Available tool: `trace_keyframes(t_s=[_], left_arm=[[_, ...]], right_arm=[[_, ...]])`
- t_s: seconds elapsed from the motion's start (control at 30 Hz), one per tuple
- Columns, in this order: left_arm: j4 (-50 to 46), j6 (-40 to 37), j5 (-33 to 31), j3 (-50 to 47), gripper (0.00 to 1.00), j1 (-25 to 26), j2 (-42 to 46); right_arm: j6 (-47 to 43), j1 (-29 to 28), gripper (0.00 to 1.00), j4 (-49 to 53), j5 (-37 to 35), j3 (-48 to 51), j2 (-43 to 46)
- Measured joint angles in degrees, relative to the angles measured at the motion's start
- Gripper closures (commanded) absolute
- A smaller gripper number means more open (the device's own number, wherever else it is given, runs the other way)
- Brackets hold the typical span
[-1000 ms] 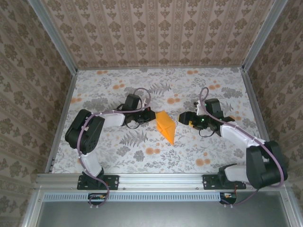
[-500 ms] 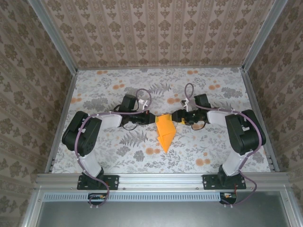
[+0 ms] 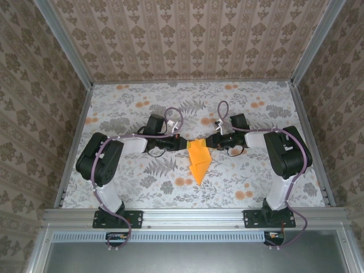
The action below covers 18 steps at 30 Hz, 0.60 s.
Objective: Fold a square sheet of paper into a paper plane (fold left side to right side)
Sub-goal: Place the paper at the center of the table.
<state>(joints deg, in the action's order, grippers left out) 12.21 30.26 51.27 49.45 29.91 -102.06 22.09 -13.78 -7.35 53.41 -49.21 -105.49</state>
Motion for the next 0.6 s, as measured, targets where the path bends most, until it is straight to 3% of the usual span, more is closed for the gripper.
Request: trace_keyframes(t_s=[0.13, 0.27, 0.33, 0.5, 0.6], left_arm=[[-0.22, -0.55, 0.00, 0.02, 1.00, 0.00, -0.55], [-2.05, -2.01, -0.33, 0.39, 0.59, 0.00, -0.59], [-3.76, -3.06, -1.20, 0.79, 0.48, 0.00, -0.55], [-10.78, -6.91, -7.17, 1.27, 0.36, 0.00, 3.67], [-15.45, -9.22, -13.22, 1.64, 0.35, 0.20, 10.01]], right_arm=[[-1.20, 0.00, 1.00, 1.33, -0.28, 0.02, 0.37], [-1.84, 0.00, 1.00, 3.32, -1.20, 0.09, 2.27], [-1.97, -0.07, 1.00, 4.63, -2.43, 0.11, 3.85], [-1.29, -0.70, 1.00, 7.32, -5.75, 0.70, 7.54], [-0.52, -1.95, 1.00, 9.38, -8.04, 0.81, 8.70]])
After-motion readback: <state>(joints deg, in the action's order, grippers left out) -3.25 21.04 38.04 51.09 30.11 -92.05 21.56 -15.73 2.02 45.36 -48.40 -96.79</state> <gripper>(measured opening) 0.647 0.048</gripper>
